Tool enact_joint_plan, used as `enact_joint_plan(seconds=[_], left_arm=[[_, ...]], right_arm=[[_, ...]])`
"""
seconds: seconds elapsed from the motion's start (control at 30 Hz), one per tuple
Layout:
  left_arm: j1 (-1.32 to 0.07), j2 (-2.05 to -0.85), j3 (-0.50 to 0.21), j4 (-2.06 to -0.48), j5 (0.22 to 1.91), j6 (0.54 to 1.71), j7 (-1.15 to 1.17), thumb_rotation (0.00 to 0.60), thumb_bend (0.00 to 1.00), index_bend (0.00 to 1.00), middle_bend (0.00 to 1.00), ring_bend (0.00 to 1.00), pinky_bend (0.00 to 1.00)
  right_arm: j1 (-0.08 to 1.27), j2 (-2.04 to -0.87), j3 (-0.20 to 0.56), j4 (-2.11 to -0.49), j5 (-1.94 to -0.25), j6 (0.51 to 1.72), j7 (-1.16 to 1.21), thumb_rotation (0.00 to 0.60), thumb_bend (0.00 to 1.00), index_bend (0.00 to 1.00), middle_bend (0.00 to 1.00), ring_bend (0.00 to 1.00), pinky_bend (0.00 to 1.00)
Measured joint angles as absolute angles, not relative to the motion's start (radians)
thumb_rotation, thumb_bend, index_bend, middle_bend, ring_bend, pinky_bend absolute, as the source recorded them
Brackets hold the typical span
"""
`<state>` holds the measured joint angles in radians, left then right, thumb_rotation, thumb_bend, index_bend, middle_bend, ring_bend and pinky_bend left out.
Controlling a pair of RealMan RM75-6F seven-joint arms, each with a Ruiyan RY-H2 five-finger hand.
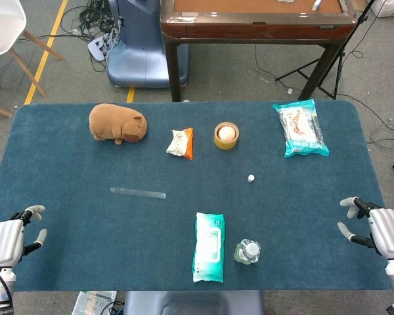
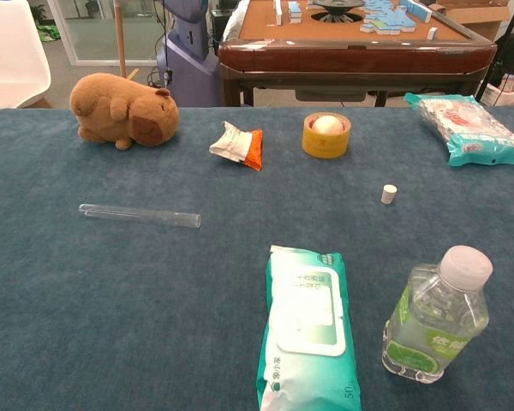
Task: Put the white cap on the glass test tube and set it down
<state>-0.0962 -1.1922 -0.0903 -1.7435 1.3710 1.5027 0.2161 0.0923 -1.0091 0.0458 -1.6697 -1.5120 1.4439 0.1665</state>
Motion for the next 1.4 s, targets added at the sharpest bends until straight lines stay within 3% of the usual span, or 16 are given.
enact_joint_plan(seconds=[0.27, 0.4, 0.6, 0.8, 1.1, 1.4], left_arm=[[-0.119, -1.193, -0.106, -1.743, 1.385, 1.493, 0.223, 0.6, 0.31, 0.33, 0.44, 0.43, 0.61], [-0.154, -1.19, -0.126, -1.744, 1.399, 1.472, 0.228, 0.6, 0.31, 0.33, 0.45, 0.47, 0.66], [-0.23, -1.194, -0.164, -1.737, 1.408, 1.401, 0.231, 0.6, 0.31, 0.35, 0.68, 0.7, 0.84], [-0.331, -1.206, -0.199, -1.722, 1.383, 1.275, 0.25, 0.6, 0.29, 0.36, 0.86, 0.85, 1.0], [-0.522, -1.278, -0.241, -1.648, 1.249, 1.045, 0.35, 0.6, 0.29, 0.36, 0.94, 0.93, 1.0], [-0.652, -1.377, -0.246, -1.559, 1.109, 0.921, 0.465, 0.6, 0.29, 0.32, 0.96, 0.95, 1.0]], right_arm=[[0.099, -0.988, 0.055, -1.69, -1.51, 1.438, 0.191, 0.6, 0.27, 0.38, 0.55, 0.52, 0.69], [0.104, -0.974, 0.074, -1.707, -1.487, 1.439, 0.174, 0.6, 0.27, 0.38, 0.55, 0.52, 0.69], [0.116, -0.935, 0.115, -1.768, -1.433, 1.44, 0.119, 0.6, 0.27, 0.38, 0.55, 0.52, 0.69], [0.127, -0.902, 0.145, -1.821, -1.386, 1.436, 0.074, 0.6, 0.27, 0.38, 0.55, 0.53, 0.69], [0.136, -0.894, 0.15, -1.839, -1.35, 1.405, 0.065, 0.6, 0.27, 0.38, 0.55, 0.53, 0.69], [0.138, -0.902, 0.147, -1.828, -1.345, 1.392, 0.071, 0.6, 0.27, 0.38, 0.55, 0.53, 0.69]])
